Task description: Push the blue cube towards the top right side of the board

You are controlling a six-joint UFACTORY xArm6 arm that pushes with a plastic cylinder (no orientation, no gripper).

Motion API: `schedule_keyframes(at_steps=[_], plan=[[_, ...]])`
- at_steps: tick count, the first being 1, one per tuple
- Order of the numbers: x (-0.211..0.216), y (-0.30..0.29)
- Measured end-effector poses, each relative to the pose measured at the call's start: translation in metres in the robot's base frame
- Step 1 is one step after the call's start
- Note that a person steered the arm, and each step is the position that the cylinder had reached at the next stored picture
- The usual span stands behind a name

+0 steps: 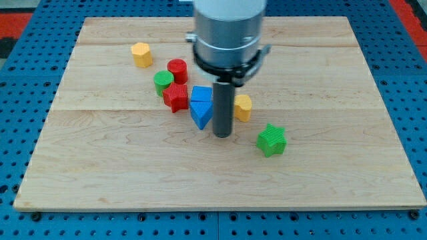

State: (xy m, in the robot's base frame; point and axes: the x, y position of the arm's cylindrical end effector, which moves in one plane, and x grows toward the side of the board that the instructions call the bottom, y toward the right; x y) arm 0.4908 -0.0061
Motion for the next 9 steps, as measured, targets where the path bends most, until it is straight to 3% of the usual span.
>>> schedule_keyframes(at_steps=[2,3,4,5,7,9], plan=[[-0.001,-0.120],[-0.017,-0.143],[-0.078,-0.121],[-0.099,-0.116],[-0.102,-0.097],[-0.056,-0.092]])
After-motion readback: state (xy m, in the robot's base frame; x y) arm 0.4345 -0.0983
